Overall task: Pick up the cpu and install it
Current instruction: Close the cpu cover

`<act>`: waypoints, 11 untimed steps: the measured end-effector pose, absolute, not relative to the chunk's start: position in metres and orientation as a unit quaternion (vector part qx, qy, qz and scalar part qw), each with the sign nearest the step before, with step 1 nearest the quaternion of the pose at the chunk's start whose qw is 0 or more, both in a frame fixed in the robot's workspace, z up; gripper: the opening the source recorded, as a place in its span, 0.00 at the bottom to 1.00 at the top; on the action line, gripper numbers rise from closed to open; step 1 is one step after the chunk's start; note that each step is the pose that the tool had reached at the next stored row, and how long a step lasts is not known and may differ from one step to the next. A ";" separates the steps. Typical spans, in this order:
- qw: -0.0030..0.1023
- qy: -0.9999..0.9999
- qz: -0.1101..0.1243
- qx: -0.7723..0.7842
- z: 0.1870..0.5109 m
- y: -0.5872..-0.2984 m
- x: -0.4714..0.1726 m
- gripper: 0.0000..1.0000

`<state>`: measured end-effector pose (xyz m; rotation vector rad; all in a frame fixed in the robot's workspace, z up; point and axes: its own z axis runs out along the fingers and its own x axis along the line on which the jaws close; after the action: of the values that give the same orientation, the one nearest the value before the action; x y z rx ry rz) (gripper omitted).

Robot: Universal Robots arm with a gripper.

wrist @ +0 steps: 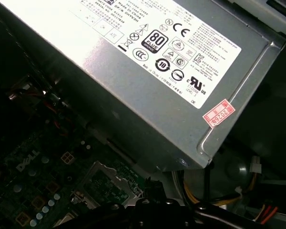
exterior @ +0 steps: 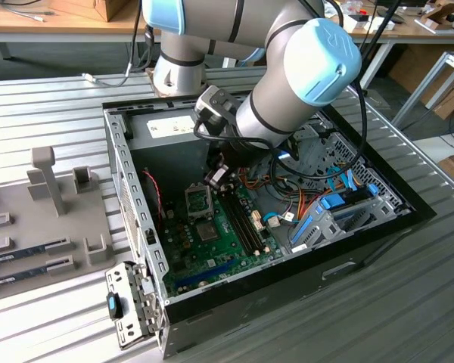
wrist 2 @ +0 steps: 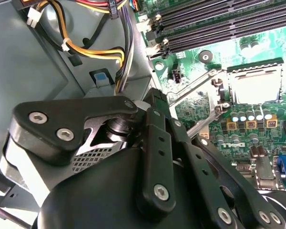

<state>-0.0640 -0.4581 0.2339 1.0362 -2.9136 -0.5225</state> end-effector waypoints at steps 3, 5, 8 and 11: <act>0.003 -0.929 -0.167 0.330 0.236 -0.459 -0.064 0.11; 0.003 -0.929 -0.167 0.330 0.236 -0.459 -0.064 0.11; 0.003 -0.929 -0.167 0.330 0.237 -0.460 -0.064 0.11; 0.003 -0.929 -0.167 0.330 0.237 -0.460 -0.064 0.11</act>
<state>-0.0640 -0.4602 0.2373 1.0362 -2.9138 -0.5229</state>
